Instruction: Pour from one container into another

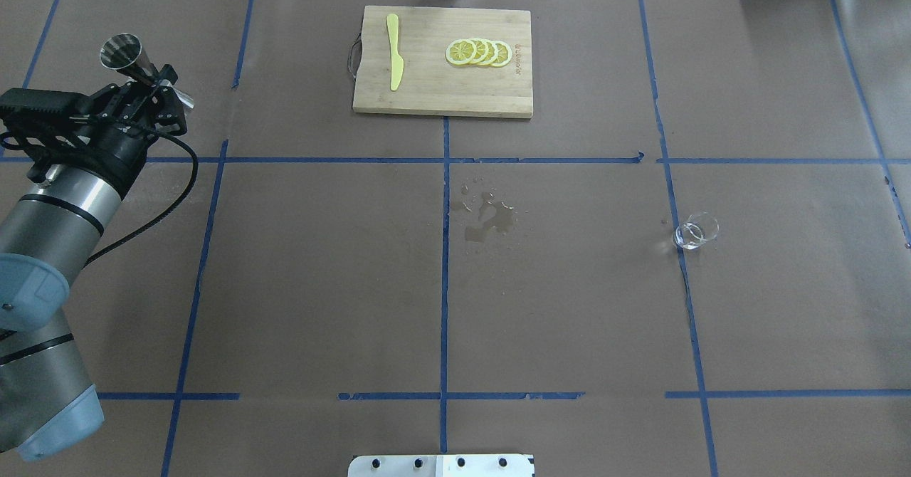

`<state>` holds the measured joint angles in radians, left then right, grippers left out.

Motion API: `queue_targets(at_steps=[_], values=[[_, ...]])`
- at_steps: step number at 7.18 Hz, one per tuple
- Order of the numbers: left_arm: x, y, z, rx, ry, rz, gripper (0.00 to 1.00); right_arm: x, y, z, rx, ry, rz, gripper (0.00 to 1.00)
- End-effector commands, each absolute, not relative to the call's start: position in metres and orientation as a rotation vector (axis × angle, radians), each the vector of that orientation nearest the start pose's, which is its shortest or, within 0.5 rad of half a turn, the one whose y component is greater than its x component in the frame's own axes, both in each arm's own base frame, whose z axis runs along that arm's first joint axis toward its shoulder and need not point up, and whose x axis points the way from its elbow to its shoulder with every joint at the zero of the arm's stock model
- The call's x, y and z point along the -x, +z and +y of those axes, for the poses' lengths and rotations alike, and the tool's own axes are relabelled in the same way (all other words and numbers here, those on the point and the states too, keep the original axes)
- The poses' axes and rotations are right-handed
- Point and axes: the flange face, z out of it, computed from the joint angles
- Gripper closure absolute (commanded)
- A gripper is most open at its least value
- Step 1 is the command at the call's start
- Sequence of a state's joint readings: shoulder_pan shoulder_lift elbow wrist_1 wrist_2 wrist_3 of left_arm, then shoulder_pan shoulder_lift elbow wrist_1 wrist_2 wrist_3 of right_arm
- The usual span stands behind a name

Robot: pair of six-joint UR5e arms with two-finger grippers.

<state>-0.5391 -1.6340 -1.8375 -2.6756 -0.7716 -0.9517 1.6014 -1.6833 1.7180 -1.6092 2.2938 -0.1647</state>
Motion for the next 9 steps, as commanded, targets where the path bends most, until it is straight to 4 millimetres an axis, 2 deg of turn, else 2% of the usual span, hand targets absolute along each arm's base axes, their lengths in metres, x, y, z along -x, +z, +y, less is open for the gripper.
queue_targets(at_steps=[1, 2, 3, 5, 6, 9], values=[[-0.312, 0.404, -0.425, -1.218, -0.592, 0.787, 1.0, -0.082, 0.646, -0.442, -0.068, -0.126, -0.72, 0.0], [-0.31, 0.419, -0.419, -1.195, -0.596, 0.782, 1.0, -0.082, 0.645, -0.442, -0.07, -0.124, -0.72, 0.0], [-0.31, 0.446, -0.405, -1.168, -0.555, 0.747, 1.0, -0.082, 0.645, -0.442, -0.07, -0.124, -0.72, 0.0], [-0.336, 0.481, -0.389, -1.152, -0.556, 0.713, 1.0, -0.082, 0.645, -0.442, -0.071, -0.125, -0.719, 0.0], [-0.342, 0.481, -0.383, -1.166, -0.565, 0.711, 1.0, -0.082, 0.645, -0.443, -0.073, -0.125, -0.719, 0.0], [-0.338, 0.479, -0.377, -1.258, -0.711, 0.689, 1.0, -0.082, 0.645, -0.443, -0.071, -0.125, -0.719, 0.0]])
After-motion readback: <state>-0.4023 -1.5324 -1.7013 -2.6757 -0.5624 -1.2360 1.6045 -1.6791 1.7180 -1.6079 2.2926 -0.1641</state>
